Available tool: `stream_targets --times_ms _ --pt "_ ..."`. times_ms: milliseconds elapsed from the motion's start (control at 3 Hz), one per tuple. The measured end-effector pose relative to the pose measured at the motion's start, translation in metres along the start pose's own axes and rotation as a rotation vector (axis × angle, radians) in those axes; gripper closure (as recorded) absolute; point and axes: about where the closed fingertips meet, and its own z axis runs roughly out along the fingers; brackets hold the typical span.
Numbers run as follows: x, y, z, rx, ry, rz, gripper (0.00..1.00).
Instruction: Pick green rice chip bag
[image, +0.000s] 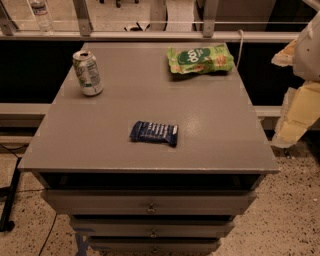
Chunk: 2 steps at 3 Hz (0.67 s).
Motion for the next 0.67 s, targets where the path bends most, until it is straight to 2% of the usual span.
stream_targets --times_ms 333,667 --pt "0.0 0.0 0.0 0.0 0.0 0.0 0.0" --pt "-0.005 -0.013 -0.001 0.02 -0.045 0.003 0.0"
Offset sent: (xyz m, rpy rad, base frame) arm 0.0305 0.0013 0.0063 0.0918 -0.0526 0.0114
